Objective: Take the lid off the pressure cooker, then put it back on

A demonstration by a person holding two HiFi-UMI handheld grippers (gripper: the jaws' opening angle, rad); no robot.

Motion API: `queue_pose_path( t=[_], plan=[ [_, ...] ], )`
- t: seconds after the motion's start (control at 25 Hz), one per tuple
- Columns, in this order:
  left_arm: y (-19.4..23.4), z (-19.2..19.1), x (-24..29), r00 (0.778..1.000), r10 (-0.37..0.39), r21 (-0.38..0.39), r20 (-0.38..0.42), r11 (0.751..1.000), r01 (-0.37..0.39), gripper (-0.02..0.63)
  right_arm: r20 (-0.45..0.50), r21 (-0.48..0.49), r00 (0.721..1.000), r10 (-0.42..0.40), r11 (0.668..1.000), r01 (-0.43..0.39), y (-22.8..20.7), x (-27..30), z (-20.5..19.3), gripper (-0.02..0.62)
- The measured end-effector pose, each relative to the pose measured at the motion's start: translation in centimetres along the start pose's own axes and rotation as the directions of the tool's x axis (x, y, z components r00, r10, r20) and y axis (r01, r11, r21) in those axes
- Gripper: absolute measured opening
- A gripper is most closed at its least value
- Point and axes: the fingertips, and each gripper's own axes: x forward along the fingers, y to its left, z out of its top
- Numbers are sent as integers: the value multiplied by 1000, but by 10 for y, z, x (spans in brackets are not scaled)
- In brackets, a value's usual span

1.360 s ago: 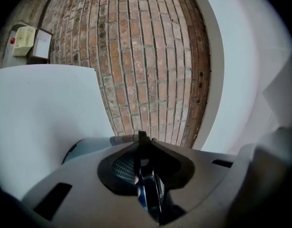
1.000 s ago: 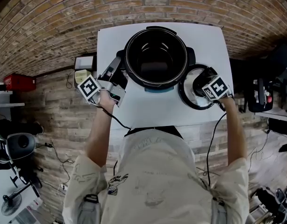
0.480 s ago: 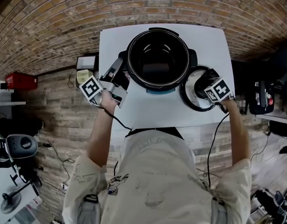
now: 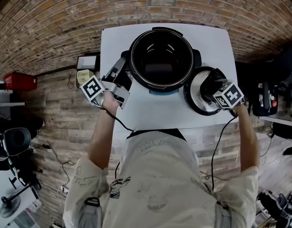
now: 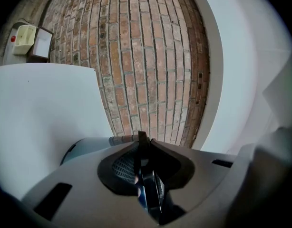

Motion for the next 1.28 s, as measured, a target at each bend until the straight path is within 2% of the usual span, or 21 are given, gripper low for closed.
queue_pose_path(
  t=[0.28,0.56,0.76,1.0,1.28],
  plan=[
    [1,0,1,1000,-2,-7,1,1000,2,81,5,-98,999,-35,995,35,2,-58,7,291],
    [1,0,1,1000,-8,-9,-3,1000,8,80,24,-157,1000,-19,987,23,5,-131,31,291],
    [2,-1,1,1000,-12,-18,-2,1000,12,78,50,-212,999,-16,977,27,5,-161,46,291],
    [0,-2,2,1000,-24,-24,0,999,24,78,117,-236,993,27,972,1,23,-187,94,293],
    [1,-1,4,999,-35,-26,-1,999,35,77,127,-317,991,38,948,5,50,-178,175,293]
  ],
)
